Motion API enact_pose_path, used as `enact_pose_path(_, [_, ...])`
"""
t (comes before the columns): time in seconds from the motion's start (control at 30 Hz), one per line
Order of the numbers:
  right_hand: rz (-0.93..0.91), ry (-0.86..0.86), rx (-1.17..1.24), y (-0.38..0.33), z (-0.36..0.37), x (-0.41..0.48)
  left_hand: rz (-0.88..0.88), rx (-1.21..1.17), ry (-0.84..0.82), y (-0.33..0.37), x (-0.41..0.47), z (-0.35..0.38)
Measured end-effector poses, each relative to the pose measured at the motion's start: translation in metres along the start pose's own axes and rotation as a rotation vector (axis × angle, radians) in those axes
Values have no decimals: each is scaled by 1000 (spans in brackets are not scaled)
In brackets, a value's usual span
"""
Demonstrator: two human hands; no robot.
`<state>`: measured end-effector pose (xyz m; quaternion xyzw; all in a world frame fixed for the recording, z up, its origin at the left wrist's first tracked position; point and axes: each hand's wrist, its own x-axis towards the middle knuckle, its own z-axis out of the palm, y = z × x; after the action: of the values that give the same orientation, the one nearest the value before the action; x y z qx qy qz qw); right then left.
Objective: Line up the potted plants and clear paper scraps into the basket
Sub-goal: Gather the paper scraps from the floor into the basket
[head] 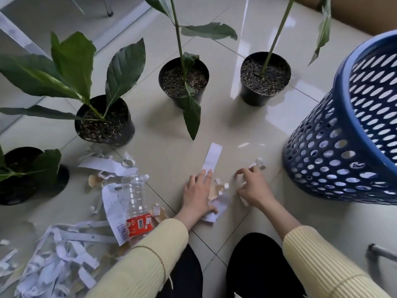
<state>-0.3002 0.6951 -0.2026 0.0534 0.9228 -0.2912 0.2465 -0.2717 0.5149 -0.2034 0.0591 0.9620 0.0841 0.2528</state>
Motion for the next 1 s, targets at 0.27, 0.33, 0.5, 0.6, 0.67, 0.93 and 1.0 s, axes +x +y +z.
enact_pose_path(0.27, [-157,-196,-44,-28,14,2,-23,-283,52,-11,16,-5])
enact_pose_path(0.33, [-175,-181,-99,-32,16,4,-73,-389,53,-10,16,-6])
enact_pose_path(0.5, [-177,-106,-113,-36,24,9,-136,-554,81,-9,18,-9])
enact_pose_path(0.6, [-150,-61,-96,-35,31,11,-98,-538,93,-8,19,-9])
enact_pose_path(0.67, [-125,-54,-56,-33,32,13,-84,-509,103,-8,19,-8])
enact_pose_path(0.93, [30,48,52,-13,19,13,-27,-403,101,-12,22,0])
enact_pose_path(1.0, [115,120,187,-6,6,14,-4,-336,78,-13,24,1])
